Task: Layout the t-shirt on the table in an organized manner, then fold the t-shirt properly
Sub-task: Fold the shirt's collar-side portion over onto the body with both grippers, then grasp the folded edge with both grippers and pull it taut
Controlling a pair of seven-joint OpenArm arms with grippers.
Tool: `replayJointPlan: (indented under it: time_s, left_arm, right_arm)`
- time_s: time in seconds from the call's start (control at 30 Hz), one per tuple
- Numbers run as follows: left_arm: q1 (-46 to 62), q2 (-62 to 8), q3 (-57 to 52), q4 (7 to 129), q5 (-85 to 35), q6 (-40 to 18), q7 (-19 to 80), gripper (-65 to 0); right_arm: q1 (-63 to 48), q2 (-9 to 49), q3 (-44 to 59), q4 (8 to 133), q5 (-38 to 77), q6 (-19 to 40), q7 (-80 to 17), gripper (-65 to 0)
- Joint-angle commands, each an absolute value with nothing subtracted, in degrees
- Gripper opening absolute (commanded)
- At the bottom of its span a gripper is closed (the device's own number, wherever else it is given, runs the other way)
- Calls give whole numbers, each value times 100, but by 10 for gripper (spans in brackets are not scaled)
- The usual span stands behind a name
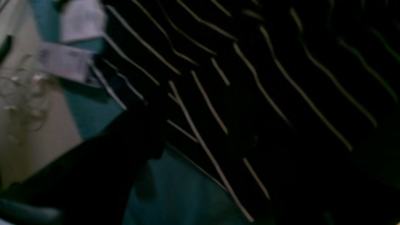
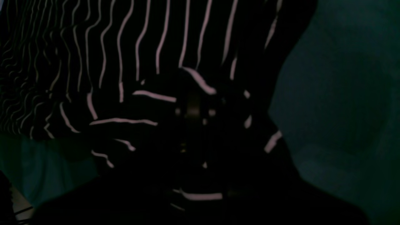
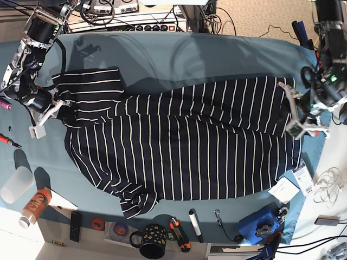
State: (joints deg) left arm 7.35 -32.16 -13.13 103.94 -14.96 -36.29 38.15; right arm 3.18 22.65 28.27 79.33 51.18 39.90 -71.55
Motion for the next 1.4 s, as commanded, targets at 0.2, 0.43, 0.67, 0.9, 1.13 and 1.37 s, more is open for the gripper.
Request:
replayJointPlan:
  time_s: [0.2,0.43,0.67,0.9,1.13,1.37]
  left_arm:
    - [-204,-3459,-880,9177,-2235,-3181,4132,-347]
    - [-701,-3306,-873,8508,-2644,-3459,4259,-347]
    - [-696,-3046,-873,8152,-2272,-3459,4244,-347]
    - [-735,-3020,-873,8121,-2281,-3277,4152,-436]
    - [-751,-3020,-875,8128,-2895,-3282,4224,-650]
    - [-749,-3022,-878,8128,-3282,-3277,5041,-650]
  right_arm:
    - [412,2379,2853,8007,5242,4000,-7063,-650]
    - [412,2379,2853,8007,5242,4000,-7100,-650]
    - [412,2379,2853,8007,5240,4000,-7100,-650]
    - [412,2381,2853,8007,5240,4000,-7116,-650]
    - [412,2381,2853,8007,5240,4000,-7116,-650]
    - [412,2381,2856,8007,5240,4000,-7116,-650]
